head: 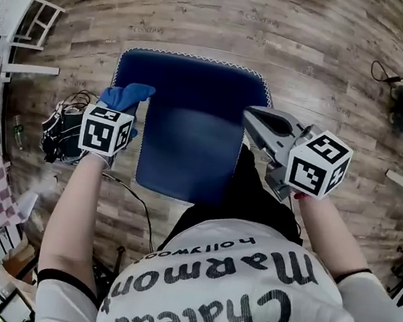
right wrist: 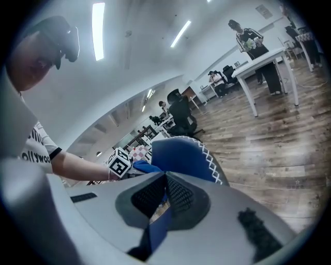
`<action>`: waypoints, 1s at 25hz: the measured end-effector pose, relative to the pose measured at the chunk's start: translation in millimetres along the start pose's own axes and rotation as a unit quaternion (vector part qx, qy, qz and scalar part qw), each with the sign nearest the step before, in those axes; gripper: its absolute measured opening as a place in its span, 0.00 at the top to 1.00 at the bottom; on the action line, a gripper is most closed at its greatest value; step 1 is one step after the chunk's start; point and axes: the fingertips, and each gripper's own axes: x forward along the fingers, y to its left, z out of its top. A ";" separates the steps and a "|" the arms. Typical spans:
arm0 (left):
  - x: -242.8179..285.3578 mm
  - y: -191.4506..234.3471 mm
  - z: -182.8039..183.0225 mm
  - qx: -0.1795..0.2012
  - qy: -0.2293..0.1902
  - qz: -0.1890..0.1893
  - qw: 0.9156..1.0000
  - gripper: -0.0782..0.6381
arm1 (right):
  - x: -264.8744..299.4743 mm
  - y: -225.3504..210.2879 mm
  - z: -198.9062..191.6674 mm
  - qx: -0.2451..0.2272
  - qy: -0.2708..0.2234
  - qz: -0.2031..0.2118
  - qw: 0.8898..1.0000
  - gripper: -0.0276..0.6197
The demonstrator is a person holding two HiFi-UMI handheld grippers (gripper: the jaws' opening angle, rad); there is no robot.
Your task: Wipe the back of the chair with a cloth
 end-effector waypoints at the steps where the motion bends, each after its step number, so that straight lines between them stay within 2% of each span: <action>1: 2.9 -2.0 2.0 0.000 -0.001 -0.004 1.000 0.85 | 0.9 -1.2 -0.3 0.000 0.001 -0.003 1.000 0.94; 6: 17.6 -31.3 20.1 0.012 -0.013 -0.033 0.999 0.85 | -6.8 -9.2 0.6 0.008 -0.007 -0.016 1.000 0.94; 14: 38.6 -123.2 51.4 0.052 -0.036 -0.110 0.992 0.85 | -34.3 -31.0 -1.0 0.025 -0.030 -0.048 0.998 0.94; 20: 40.3 -189.1 81.9 0.086 -0.057 -0.168 0.980 0.85 | -53.1 -40.4 -6.8 0.039 -0.041 -0.062 0.996 0.94; 25: 29.4 -245.1 99.1 0.117 -0.079 -0.219 0.965 0.85 | -69.8 -52.4 -15.7 0.043 -0.043 -0.077 0.995 0.94</action>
